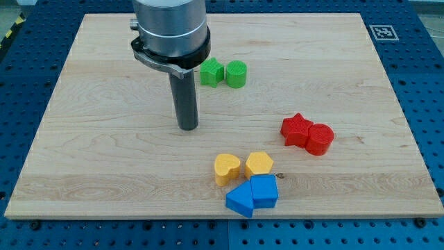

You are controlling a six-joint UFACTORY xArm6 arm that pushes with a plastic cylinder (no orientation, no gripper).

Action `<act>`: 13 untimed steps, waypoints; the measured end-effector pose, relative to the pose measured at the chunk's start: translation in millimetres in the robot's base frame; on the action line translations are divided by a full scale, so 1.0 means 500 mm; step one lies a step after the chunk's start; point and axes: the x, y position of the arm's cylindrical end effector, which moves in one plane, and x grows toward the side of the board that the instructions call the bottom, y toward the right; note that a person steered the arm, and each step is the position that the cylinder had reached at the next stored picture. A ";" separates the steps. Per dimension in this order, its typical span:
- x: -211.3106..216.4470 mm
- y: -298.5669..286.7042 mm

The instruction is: Separate the green blocks

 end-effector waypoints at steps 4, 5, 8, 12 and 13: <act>0.000 0.030; 0.000 0.034; -0.023 0.116; -0.023 0.148; -0.023 0.150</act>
